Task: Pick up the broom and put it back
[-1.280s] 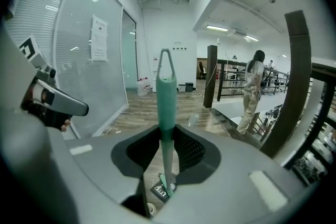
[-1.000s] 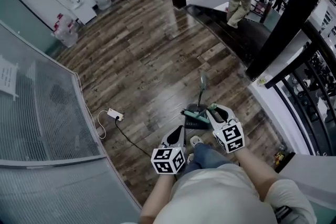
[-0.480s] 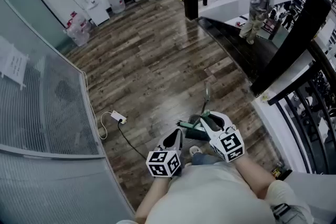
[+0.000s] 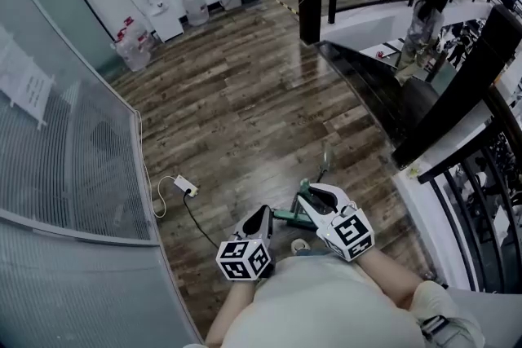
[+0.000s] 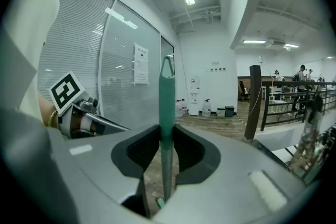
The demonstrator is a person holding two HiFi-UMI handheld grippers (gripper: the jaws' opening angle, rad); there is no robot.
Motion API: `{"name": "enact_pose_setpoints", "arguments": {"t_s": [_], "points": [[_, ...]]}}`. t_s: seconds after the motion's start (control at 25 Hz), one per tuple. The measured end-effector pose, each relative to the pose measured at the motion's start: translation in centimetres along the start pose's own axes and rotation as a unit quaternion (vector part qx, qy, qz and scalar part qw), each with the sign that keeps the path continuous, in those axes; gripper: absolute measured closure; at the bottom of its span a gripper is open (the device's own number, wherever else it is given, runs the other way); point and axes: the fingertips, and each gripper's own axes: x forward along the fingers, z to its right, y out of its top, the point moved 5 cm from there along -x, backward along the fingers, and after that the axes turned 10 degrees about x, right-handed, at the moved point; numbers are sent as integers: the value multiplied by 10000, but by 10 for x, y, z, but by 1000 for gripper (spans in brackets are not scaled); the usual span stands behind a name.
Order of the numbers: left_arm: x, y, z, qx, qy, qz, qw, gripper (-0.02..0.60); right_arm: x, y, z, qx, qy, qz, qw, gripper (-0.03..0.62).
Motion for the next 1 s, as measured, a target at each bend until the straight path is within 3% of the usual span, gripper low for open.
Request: {"name": "enact_pose_setpoints", "arguments": {"t_s": [0.2,0.52,1.0], "points": [[-5,6,-5,70,262,97,9996,583,12,6,-5,-57,265,-33,9996,499],[-14,6,-16,-237,489,360,9979,581,24,11,-14,-191,644,-15,9977,499],[-30,8,-29,-319,1132,643,9910,581,45,21,-27,-360,1291,-37,9910,499]]}}
